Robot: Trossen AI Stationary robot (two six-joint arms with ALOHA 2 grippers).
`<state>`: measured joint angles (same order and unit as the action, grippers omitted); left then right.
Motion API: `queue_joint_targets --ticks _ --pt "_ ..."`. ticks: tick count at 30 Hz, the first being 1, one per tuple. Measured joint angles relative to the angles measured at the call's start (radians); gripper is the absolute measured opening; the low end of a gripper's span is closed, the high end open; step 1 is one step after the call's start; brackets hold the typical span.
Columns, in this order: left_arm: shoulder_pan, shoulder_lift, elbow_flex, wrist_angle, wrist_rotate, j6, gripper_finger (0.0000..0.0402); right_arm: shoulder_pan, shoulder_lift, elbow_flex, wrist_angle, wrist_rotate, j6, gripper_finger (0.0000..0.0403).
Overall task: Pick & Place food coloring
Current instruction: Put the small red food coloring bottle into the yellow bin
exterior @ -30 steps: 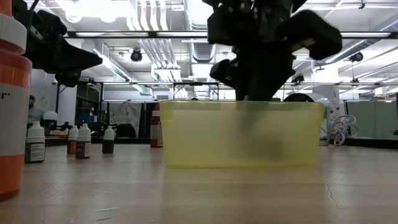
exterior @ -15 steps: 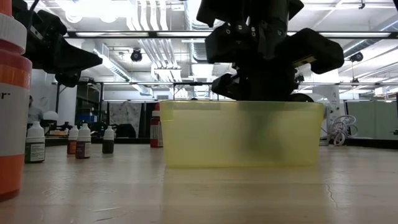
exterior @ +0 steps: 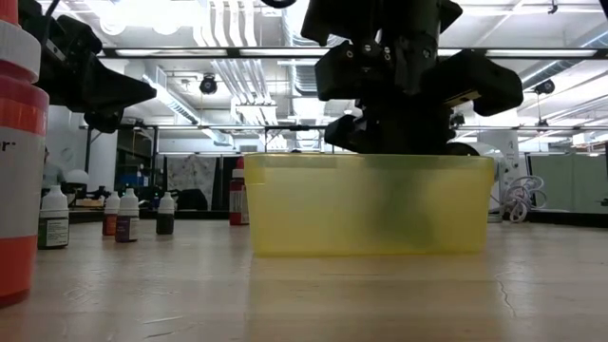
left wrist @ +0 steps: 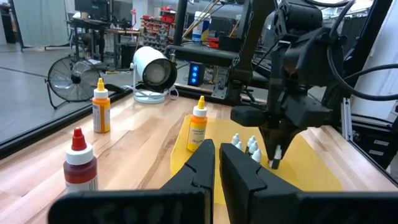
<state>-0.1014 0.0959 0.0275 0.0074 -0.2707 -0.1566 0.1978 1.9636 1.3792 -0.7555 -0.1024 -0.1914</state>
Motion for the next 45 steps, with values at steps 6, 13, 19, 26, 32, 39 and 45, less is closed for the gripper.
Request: queue_joint_targets --ticks 6,13,19,26,32,39,45 --pt "0.0 0.0 0.0 0.0 0.0 0.0 0.0 0.0 0.001 -0.001 0.0 -0.002 -0.011 0.0061" --pt "0.0 0.0 0.0 0.0 0.0 0.0 0.0 0.0 0.002 -0.013 0.0 -0.002 -0.021 0.0061" --pt "0.0 0.0 0.0 0.0 0.0 0.0 0.0 0.0 0.002 -0.013 0.004 -0.002 -0.019 0.0061" --pt "0.0 0.0 0.0 0.0 0.0 0.0 0.0 0.0 0.002 -0.013 0.007 -0.002 -0.019 0.0061" --pt "0.0 0.0 0.0 0.0 0.0 0.0 0.0 0.0 0.002 -0.012 0.008 -0.002 -0.019 0.0065" --pt "0.0 0.0 0.0 0.0 0.0 0.0 0.0 0.0 0.002 -0.011 0.007 -0.001 -0.018 0.0099" --pt "0.0 0.0 0.0 0.0 0.0 0.0 0.0 0.0 0.002 -0.011 0.006 -0.001 -0.011 0.0122"
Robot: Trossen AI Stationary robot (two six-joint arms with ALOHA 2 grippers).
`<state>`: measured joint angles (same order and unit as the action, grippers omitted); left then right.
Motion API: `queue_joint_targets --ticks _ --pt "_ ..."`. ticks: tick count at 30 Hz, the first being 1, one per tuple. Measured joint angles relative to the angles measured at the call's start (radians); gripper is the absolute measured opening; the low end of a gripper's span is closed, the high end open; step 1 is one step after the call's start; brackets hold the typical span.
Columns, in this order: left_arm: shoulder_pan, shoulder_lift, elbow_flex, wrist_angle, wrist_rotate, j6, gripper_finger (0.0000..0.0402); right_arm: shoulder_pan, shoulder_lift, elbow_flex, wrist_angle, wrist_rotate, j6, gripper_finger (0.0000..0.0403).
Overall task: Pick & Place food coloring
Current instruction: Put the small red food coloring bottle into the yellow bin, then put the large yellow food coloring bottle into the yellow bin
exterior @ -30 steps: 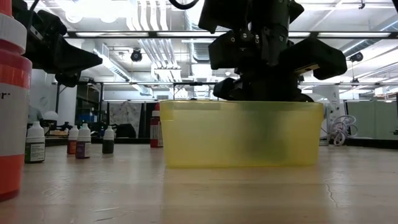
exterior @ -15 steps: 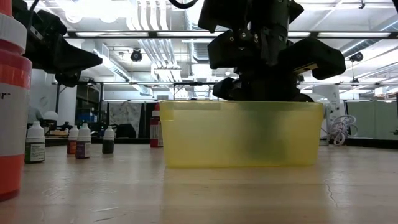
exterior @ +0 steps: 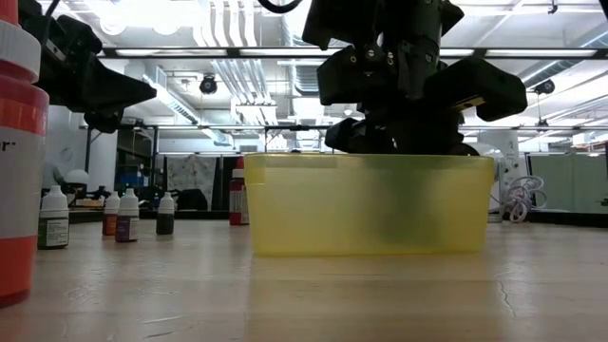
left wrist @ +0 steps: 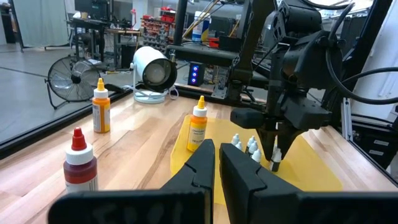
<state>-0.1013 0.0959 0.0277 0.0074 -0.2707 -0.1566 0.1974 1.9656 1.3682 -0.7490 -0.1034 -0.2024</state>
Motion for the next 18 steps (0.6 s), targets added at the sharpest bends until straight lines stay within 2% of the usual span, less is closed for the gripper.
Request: queue_joint_targets --ticks 8,18 --pt "0.0 0.0 0.0 0.0 0.0 0.0 0.0 -0.003 -0.012 0.008 -0.012 0.0 0.004 0.0136" --pt "0.0 0.0 0.0 0.0 0.0 0.0 0.0 -0.015 -0.064 0.083 -0.085 0.0 0.005 0.0137"
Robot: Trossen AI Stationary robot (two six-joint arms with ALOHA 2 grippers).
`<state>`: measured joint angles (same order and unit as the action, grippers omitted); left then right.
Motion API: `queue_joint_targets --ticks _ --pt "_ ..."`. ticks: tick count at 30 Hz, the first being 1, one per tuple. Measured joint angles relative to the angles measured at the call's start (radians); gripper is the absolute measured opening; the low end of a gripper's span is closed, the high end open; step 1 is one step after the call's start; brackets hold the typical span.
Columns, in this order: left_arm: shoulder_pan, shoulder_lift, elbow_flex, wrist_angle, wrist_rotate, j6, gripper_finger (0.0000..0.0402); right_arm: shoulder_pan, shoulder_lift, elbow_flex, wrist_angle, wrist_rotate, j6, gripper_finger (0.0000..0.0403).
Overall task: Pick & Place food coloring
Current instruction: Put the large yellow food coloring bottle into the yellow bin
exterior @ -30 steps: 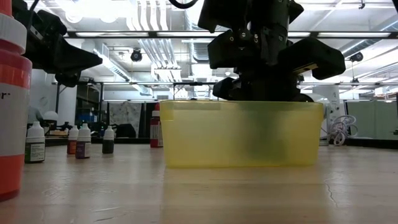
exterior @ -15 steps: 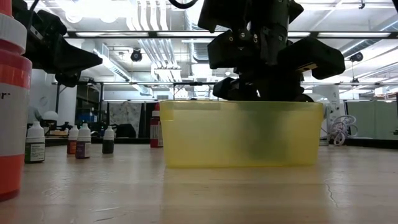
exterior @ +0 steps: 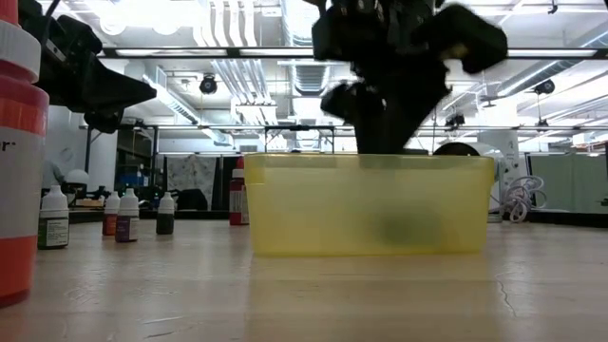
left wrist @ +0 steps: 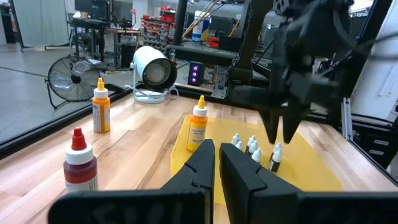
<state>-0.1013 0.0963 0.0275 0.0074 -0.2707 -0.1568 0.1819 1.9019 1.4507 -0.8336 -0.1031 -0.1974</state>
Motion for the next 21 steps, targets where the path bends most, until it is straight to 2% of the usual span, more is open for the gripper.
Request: queue_joint_targets --ticks 9,21 --pt "0.0 0.0 0.0 0.0 0.0 0.0 0.0 -0.027 -0.09 0.05 -0.001 0.007 0.065 0.015" --pt "0.0 0.0 0.0 0.0 0.0 0.0 0.0 -0.091 -0.198 0.053 -0.001 0.15 0.132 0.0156"
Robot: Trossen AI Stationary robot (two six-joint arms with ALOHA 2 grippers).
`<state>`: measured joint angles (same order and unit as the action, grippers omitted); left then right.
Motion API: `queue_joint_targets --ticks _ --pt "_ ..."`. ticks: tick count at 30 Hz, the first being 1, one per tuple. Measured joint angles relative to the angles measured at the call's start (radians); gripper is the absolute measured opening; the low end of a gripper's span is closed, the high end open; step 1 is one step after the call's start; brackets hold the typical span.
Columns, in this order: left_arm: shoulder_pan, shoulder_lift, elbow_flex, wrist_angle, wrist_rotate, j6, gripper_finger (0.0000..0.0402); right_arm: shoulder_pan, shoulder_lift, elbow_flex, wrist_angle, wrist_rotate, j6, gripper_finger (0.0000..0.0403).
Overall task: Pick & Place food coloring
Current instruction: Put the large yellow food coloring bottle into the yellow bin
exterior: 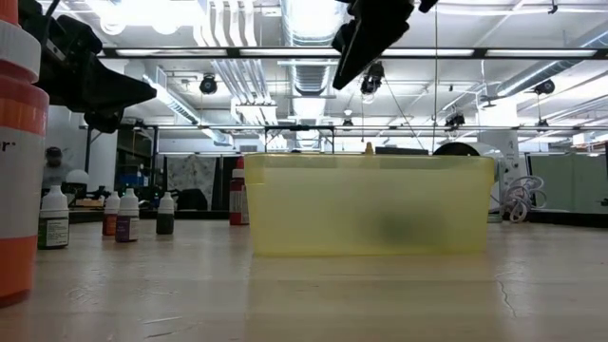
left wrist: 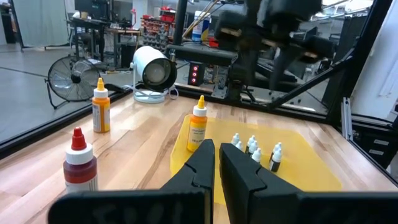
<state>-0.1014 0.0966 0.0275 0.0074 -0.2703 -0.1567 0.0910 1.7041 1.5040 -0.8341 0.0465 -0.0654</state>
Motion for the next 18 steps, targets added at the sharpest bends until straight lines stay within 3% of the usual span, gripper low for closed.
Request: queue_joint_targets --ticks 18 --pt "0.0 0.0 0.0 0.0 0.0 0.0 0.0 -0.23 -0.033 0.009 -0.014 0.036 0.224 0.0163"
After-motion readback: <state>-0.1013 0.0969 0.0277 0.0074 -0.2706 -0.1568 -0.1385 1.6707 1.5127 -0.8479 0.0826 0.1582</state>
